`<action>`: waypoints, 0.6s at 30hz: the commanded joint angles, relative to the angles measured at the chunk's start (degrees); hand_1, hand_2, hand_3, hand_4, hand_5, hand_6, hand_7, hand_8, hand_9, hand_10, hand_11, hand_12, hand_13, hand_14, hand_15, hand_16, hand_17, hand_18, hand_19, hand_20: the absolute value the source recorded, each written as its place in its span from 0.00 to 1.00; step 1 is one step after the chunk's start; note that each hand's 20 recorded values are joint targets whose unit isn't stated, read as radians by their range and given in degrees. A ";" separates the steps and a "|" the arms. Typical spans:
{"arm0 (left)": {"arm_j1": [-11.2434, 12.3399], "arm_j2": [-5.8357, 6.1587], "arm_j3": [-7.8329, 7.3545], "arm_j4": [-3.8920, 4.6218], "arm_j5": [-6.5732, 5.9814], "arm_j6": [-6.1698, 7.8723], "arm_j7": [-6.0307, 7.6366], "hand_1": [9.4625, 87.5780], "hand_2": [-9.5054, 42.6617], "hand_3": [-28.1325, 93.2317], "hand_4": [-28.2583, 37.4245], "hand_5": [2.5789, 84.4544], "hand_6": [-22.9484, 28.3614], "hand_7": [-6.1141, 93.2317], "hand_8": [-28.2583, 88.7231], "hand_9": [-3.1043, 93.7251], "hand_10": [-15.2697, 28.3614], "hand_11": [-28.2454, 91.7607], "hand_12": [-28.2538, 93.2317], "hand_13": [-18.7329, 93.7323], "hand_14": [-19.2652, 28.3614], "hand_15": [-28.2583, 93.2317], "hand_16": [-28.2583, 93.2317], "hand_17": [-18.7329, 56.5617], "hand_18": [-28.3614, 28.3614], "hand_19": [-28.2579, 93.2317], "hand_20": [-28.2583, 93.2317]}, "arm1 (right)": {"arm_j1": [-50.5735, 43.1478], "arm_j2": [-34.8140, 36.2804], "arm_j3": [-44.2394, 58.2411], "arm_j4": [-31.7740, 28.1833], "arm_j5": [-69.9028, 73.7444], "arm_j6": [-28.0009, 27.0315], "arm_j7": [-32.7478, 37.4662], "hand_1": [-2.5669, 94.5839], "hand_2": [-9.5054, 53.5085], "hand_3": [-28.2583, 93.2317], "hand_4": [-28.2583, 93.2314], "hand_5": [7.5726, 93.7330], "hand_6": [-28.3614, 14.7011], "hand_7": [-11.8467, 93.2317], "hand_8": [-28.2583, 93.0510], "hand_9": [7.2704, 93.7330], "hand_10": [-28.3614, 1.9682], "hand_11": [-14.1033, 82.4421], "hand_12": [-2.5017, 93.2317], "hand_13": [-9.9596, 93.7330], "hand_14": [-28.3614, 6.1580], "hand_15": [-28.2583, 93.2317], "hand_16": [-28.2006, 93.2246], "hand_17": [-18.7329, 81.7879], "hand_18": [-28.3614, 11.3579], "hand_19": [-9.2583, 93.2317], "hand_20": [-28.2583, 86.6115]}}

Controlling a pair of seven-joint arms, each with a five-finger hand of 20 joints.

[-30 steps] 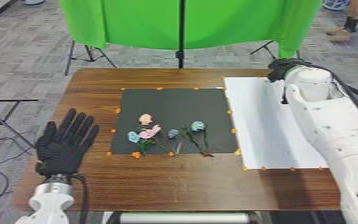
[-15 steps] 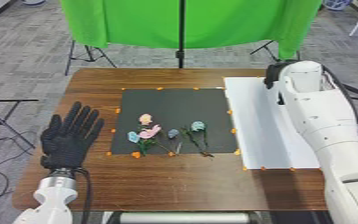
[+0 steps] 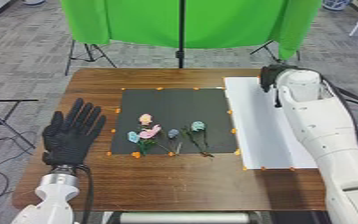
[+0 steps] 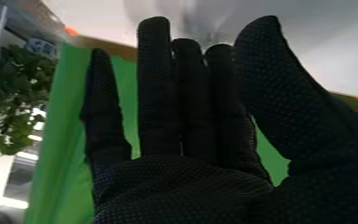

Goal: Arrange flowers

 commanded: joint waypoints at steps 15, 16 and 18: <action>0.62 0.28 0.49 0.37 -0.50 -0.95 -0.55 0.25 0.38 0.87 0.00 0.51 0.63 0.15 0.16 0.44 0.70 0.39 0.31 0.43 0.75 0.51 0.17 0.14 0.75 0.54 0.33 | 1.30 1.75 -2.01 -0.01 4.95 5.07 7.54 0.40 0.00 0.93 0.00 0.31 0.57 0.29 0.11 0.33 0.53 0.27 0.16 0.43 0.51 0.49 0.32 0.37 0.24 0.76 0.40; 0.46 0.32 0.57 0.38 -0.37 -0.94 -0.55 0.25 0.38 0.87 0.00 0.51 0.63 0.15 0.16 0.44 0.70 0.39 0.31 0.43 0.75 0.51 0.17 0.14 0.75 0.53 0.33 | 2.00 1.55 -2.21 0.41 5.31 3.25 7.89 0.39 0.00 0.93 0.00 0.31 0.56 0.28 0.11 0.32 0.54 0.26 0.15 0.43 0.52 0.46 0.32 0.37 0.24 0.75 0.40; 0.29 0.48 0.72 0.45 -0.45 -1.03 -0.62 0.25 0.38 0.87 0.00 0.51 0.63 0.15 0.16 0.44 0.70 0.39 0.31 0.43 0.75 0.51 0.17 0.14 0.75 0.53 0.33 | 2.51 1.11 -1.53 0.45 5.43 -0.06 7.55 0.39 0.00 0.94 0.00 0.29 0.55 0.25 0.12 0.31 0.54 0.24 0.15 0.41 0.52 0.41 0.33 0.36 0.25 0.71 0.39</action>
